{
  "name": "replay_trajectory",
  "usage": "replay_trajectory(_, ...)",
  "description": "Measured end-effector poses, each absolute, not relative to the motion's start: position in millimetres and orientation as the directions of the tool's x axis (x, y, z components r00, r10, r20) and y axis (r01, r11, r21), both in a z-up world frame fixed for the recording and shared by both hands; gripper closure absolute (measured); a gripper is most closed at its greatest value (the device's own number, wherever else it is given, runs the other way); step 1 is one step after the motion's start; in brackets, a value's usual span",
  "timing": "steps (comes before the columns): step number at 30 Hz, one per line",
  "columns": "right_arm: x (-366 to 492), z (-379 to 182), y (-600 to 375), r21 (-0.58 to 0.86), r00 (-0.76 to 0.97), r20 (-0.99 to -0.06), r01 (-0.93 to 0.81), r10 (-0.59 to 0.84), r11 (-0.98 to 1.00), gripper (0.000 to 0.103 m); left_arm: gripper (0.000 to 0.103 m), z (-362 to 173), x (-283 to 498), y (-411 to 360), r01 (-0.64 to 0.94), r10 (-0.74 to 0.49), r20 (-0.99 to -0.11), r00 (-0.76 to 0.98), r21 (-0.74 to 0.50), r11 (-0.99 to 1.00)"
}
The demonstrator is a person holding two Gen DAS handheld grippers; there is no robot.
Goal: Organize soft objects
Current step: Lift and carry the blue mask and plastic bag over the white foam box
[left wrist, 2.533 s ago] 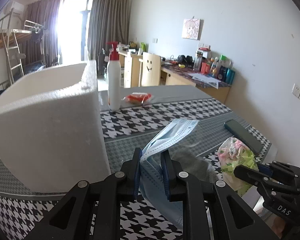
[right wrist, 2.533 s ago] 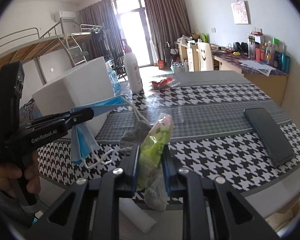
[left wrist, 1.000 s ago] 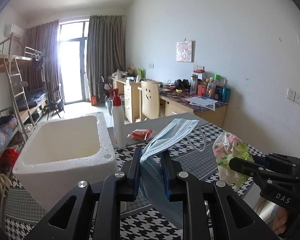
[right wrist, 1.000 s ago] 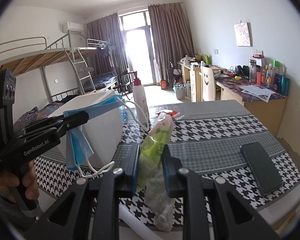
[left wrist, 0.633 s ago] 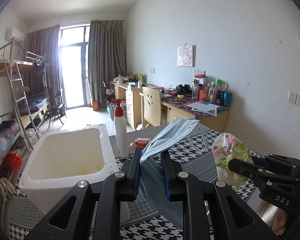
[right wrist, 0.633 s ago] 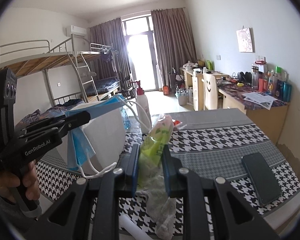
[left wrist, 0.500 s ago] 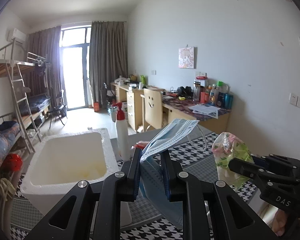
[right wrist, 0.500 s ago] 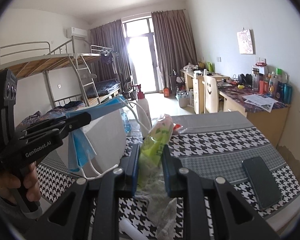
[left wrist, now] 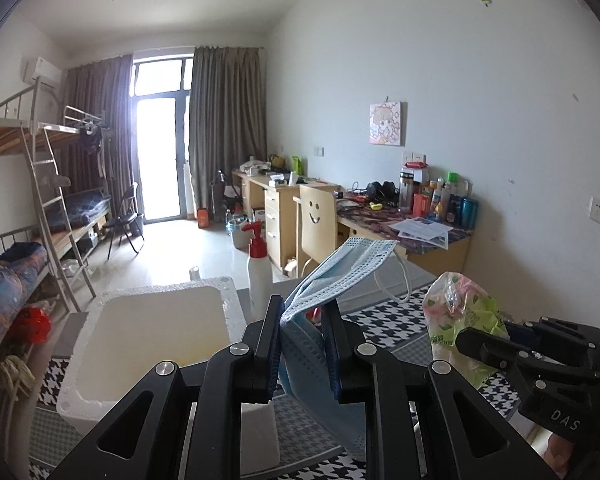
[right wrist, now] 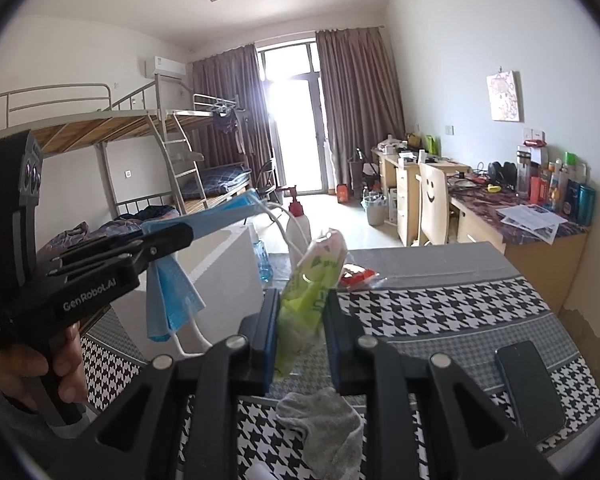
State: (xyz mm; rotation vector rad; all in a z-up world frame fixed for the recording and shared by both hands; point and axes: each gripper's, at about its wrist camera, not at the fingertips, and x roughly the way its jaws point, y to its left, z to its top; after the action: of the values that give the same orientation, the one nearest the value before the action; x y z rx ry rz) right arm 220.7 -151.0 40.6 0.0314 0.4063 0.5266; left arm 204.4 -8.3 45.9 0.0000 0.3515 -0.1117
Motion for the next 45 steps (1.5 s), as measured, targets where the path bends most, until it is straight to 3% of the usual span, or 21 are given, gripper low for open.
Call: replay_trajectory(45, 250, 70, -81, 0.116, 0.687, -0.361, -0.638, 0.631, 0.761, 0.078, 0.083, 57, 226, 62, -0.162, 0.149, -0.331, 0.932, -0.013, 0.987)
